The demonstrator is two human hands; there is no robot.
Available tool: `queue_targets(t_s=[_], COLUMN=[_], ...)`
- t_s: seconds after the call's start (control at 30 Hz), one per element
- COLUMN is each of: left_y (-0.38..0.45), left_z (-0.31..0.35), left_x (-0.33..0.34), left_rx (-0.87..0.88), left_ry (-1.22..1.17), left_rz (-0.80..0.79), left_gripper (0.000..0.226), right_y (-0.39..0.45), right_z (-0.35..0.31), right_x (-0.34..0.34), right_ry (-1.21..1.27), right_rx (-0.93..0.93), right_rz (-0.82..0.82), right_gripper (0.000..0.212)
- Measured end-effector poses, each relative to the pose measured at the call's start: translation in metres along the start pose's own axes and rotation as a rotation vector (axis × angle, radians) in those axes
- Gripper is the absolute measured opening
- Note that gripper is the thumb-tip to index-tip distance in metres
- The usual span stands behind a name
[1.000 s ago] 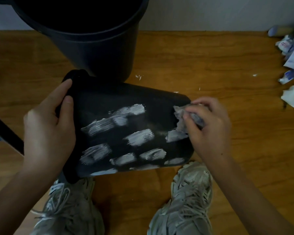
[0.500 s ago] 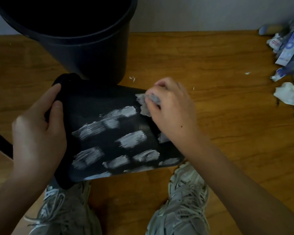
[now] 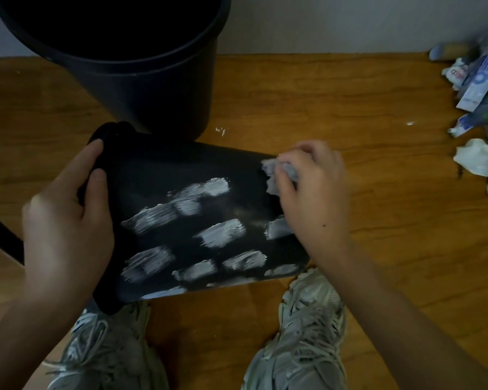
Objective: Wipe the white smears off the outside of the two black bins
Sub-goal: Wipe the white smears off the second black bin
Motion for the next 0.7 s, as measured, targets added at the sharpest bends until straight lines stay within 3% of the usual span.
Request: queue_targets(t_s=[0.17, 0.43, 0.7], left_y=[-0.001, 0.01, 0.047], left_z=[0.001, -0.004, -0.007], left_x=[0.0, 0.001, 0.01], left_rx=[-0.003, -0.006, -0.097], left_ry=[0.014, 0.036, 0.039], left_rz=[-0.015, -0.029, -0.042], left_gripper=[0.031, 0.029, 0.028], right_y=[-0.007, -0.02, -0.033], right_z=[-0.041, 0.019, 0.011], right_x=[-0.002, 0.0, -0.001], right_ry=[0.114, 0.111, 0.113], right_rx=[-0.213, 0.001, -0.063], right_rz=[0.023, 0.065, 0.13], right_gripper=[0.015, 0.018, 0.014])
Point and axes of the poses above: each hand's wrist, its own y-axis towards the middle knuckle, its own x-axis out of the palm, z = x × y, the point moved 1 cm from there along y, towards the middle knuckle, and after that the axes turned 14 degrees about -y, right-handed, at the moved point
